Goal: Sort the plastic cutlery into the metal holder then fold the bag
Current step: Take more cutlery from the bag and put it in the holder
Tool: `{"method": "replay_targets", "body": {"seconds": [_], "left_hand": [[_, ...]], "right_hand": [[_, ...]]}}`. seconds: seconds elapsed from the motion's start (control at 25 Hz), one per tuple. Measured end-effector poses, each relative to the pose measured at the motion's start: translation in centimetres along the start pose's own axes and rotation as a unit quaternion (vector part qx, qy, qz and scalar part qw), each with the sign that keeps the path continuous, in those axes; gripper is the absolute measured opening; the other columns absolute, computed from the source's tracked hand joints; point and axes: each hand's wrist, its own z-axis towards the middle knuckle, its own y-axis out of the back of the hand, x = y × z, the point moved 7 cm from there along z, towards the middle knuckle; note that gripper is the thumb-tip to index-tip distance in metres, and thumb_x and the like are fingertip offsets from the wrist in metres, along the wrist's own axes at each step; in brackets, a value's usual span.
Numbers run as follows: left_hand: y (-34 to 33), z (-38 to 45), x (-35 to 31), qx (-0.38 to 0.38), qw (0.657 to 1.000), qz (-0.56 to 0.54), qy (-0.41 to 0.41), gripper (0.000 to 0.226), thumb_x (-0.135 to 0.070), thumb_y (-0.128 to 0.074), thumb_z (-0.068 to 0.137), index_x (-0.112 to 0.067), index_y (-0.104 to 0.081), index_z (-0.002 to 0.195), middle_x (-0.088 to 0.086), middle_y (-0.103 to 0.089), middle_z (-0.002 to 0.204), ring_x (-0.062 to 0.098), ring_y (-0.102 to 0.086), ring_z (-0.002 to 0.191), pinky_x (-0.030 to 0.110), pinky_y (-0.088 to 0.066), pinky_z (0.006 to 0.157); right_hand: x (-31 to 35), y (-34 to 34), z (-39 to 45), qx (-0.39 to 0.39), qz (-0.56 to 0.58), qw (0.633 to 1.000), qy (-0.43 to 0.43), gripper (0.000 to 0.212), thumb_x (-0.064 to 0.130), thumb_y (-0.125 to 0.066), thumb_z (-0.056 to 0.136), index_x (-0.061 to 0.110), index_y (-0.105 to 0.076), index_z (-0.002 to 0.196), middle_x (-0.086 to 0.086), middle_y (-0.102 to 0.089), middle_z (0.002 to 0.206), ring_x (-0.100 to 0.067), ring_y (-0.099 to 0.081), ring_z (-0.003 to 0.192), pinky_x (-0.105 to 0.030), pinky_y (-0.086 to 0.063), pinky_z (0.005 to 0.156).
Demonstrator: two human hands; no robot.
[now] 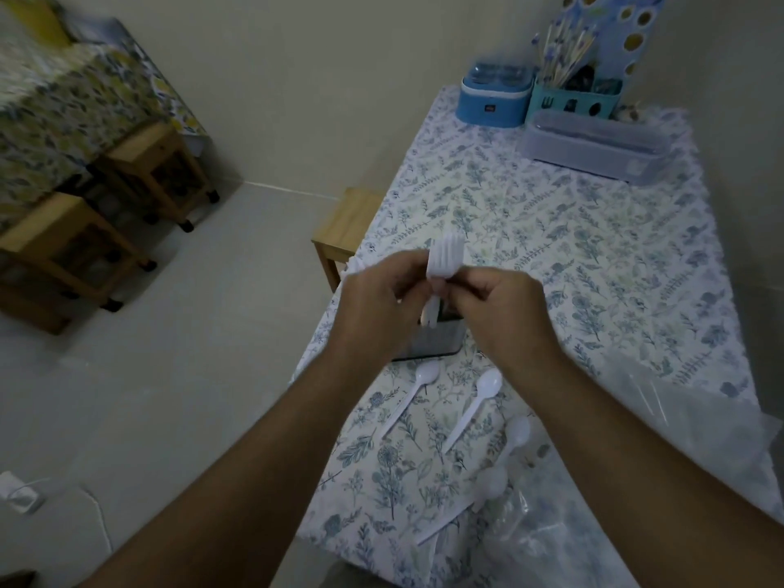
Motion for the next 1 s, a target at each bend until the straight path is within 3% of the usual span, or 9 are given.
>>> {"method": "replay_targets", "body": {"seconds": [0.16, 0.32, 0.4, 0.48, 0.56, 0.68, 0.8, 0.88, 1.0], "left_hand": [[0.4, 2.2, 1.4, -0.038, 0.999, 0.003, 0.007, 0.024, -0.008, -0.073, 0.089, -0.018, -0.073, 0.111, -0.012, -0.076, 0.095, 0.001, -0.072, 0.091, 0.026, -0.06, 0.083], [-1.1, 1.4, 3.5, 0.009, 0.996, 0.074, 0.054, 0.019, -0.012, -0.07, 0.09, -0.019, -0.072, 0.108, -0.015, -0.073, 0.09, -0.009, -0.067, 0.082, 0.005, -0.049, 0.071], [-1.8, 1.6, 3.5, 0.051, 0.99, 0.112, 0.064, 0.021, -0.009, -0.071, 0.087, -0.019, -0.072, 0.105, -0.01, -0.074, 0.09, 0.0, -0.068, 0.084, 0.016, -0.053, 0.074], [-1.9, 2.2, 2.8, 0.079, 0.984, 0.148, 0.067, 0.033, -0.004, -0.068, 0.083, -0.015, -0.069, 0.114, 0.001, -0.074, 0.103, 0.016, -0.068, 0.098, 0.031, -0.054, 0.086], [-1.6, 2.6, 2.2, 0.096, 0.975, 0.188, 0.076, 0.05, 0.0, -0.066, 0.082, -0.011, -0.062, 0.13, 0.008, -0.068, 0.12, 0.022, -0.062, 0.113, 0.028, -0.048, 0.094], [-1.8, 1.8, 2.4, 0.104, 0.97, 0.206, 0.08, 0.074, -0.001, -0.069, 0.083, -0.018, -0.043, 0.149, 0.005, -0.056, 0.14, 0.021, -0.05, 0.129, 0.019, -0.034, 0.094], [-2.6, 0.7, 2.9, 0.077, 0.974, 0.209, 0.04, 0.066, 0.003, -0.07, 0.078, -0.016, -0.054, 0.139, 0.008, -0.063, 0.126, 0.025, -0.056, 0.118, 0.027, -0.043, 0.099], [-3.0, 0.6, 3.6, 0.071, 0.966, 0.248, 0.018, 0.056, 0.004, -0.071, 0.075, -0.01, -0.061, 0.129, 0.011, -0.066, 0.113, 0.03, -0.057, 0.108, 0.042, -0.049, 0.095], [-3.2, 0.1, 4.0, 0.084, 0.953, 0.289, 0.015, 0.063, -0.003, -0.072, 0.08, -0.007, -0.051, 0.14, 0.013, -0.06, 0.127, 0.033, -0.049, 0.119, 0.038, -0.037, 0.101]], "right_hand": [[0.7, -0.8, 2.8, -0.019, -0.023, 0.999, 0.026, 0.017, 0.032, -0.074, 0.09, 0.022, -0.082, 0.101, -0.006, -0.076, 0.072, -0.031, -0.07, 0.072, -0.044, -0.059, 0.067], [-1.8, -2.4, 3.0, 0.015, -0.096, 0.995, 0.008, 0.013, 0.022, -0.071, 0.092, 0.021, -0.081, 0.1, -0.002, -0.074, 0.074, -0.013, -0.061, 0.061, -0.031, -0.054, 0.062], [-3.0, -3.1, 3.2, 0.047, -0.169, 0.984, -0.014, 0.013, 0.017, -0.068, 0.093, 0.02, -0.079, 0.099, -0.002, -0.074, 0.08, -0.014, -0.066, 0.072, -0.032, -0.057, 0.068], [-3.4, -3.2, 3.3, 0.058, -0.194, 0.979, -0.027, 0.014, 0.016, -0.068, 0.093, 0.019, -0.078, 0.103, -0.003, -0.075, 0.087, -0.019, -0.069, 0.082, -0.033, -0.057, 0.074], [-3.1, -2.7, 3.1, 0.049, -0.188, 0.98, -0.029, 0.018, 0.014, -0.067, 0.094, 0.015, -0.076, 0.109, -0.004, -0.075, 0.093, -0.021, -0.069, 0.087, -0.035, -0.058, 0.078], [-2.1, -1.8, 2.1, 0.013, -0.175, 0.984, -0.019, 0.027, 0.011, -0.061, 0.093, 0.01, -0.071, 0.118, -0.006, -0.073, 0.104, -0.021, -0.069, 0.093, -0.039, -0.059, 0.083], [-1.2, -1.9, 1.0, 0.01, -0.136, 0.991, 0.007, 0.046, 0.015, -0.059, 0.093, 0.015, -0.059, 0.139, -0.004, -0.065, 0.125, -0.017, -0.064, 0.11, -0.033, -0.056, 0.093], [-1.4, -2.8, 0.7, 0.045, -0.17, 0.984, 0.024, 0.042, 0.015, -0.056, 0.097, 0.014, -0.059, 0.139, -0.009, -0.065, 0.122, -0.019, -0.063, 0.107, -0.031, -0.054, 0.089], [-1.9, -2.9, 0.4, 0.043, -0.157, 0.987, 0.008, 0.045, 0.013, -0.057, 0.097, 0.015, -0.055, 0.142, -0.009, -0.06, 0.131, -0.022, -0.06, 0.116, -0.031, -0.052, 0.095]]}}
